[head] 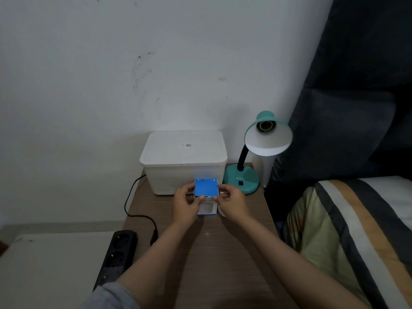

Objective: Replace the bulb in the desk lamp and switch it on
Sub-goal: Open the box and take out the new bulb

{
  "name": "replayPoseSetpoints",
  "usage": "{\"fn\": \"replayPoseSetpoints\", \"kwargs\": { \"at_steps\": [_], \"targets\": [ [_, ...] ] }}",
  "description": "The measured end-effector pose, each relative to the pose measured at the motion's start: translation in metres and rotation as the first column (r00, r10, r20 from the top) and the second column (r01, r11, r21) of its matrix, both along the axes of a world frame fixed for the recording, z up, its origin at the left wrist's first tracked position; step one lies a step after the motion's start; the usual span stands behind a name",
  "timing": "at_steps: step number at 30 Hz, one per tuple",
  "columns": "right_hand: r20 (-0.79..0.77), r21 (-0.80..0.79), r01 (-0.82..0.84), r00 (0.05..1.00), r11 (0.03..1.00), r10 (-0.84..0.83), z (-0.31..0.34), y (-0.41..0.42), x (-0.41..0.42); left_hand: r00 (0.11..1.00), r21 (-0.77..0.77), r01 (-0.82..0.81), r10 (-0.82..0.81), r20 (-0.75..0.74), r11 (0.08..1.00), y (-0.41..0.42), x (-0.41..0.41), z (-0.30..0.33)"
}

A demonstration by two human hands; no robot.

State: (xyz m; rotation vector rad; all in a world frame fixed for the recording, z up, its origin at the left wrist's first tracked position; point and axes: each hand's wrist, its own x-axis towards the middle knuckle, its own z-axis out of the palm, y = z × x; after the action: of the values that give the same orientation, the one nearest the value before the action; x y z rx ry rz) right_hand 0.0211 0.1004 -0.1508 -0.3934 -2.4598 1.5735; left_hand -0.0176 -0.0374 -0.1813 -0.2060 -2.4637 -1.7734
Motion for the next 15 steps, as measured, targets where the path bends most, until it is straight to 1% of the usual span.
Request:
{"fn": "replayPoseSetpoints", "kwargs": {
  "at_steps": [6,10,15],
  "targets": [
    [-0.006,-0.031,0.005,1.000,1.000,-0.006,-0.002,0.001,-0.001,0.999,-0.020,-0.041,0.040,-0.022,0.999,0.004,0.001,0.007],
    [-0.023,-0.066,-0.006,1.000,0.998,0.004,-0.002,0.000,0.001,0.997,0.029,-0.073,0.073,-0.004,0.997,0.006,0.001,0.011],
    [-0.060,-0.050,-0.033,0.998,0.998,0.030,0.001,-0.001,0.005,0.997,0.063,-0.081,0.082,-0.008,0.995,0.006,0.002,0.014]
  ]
}}
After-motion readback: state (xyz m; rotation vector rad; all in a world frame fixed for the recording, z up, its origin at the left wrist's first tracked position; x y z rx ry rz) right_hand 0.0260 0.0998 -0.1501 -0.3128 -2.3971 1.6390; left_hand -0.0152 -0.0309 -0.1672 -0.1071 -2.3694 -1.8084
